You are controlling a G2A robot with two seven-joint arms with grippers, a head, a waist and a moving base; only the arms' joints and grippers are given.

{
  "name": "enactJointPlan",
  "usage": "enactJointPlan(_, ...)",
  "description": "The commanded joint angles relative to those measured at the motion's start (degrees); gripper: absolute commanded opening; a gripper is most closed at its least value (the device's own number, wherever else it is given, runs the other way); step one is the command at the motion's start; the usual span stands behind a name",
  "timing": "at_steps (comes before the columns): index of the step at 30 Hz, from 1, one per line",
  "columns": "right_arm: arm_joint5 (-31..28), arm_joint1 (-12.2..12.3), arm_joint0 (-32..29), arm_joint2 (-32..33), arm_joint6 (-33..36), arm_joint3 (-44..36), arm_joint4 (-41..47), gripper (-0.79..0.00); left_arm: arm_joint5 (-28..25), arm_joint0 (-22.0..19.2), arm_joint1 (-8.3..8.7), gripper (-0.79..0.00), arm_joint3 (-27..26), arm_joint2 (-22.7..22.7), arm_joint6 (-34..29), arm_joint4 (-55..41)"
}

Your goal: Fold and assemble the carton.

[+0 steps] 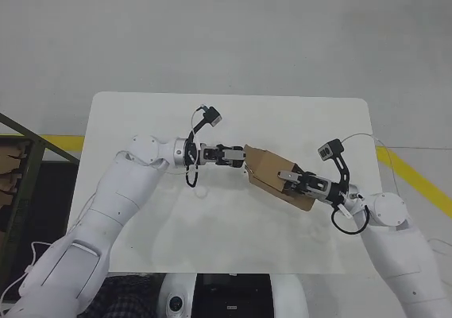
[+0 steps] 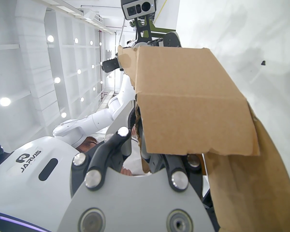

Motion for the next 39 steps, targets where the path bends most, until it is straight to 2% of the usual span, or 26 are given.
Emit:
enactJointPlan(1, 0.2, 0.0, 0.0, -0.1, -0.1, -0.1, -0.3, -0.785, 0.3, -0.3, 0.21, 0.0, -0.2, 0.7, -0.3, 0.5)
enactJointPlan(6, -0.2, 0.1, -0.1, -0.2, 0.3, -1.0, -0.7, -0.785, -0.4, -1.4, 0.5, 0.0, 1.0, 2.4, 0.4, 3.2)
enactJointPlan(25, -2.9, 0.7, -2.5, 1.2, 3.2, -4.4, 1.9, -0.785, -0.4, -3.6, 0.39, 0.0, 5.6, 6.0, 0.4, -0.9)
enactJointPlan(39, -3.4, 0.8, -2.7, 1.5, 5.9, -4.9, 6.3, -0.785, -0.4, -3.9, 0.42, 0.0, 6.4, 7.8, 0.4, -2.7)
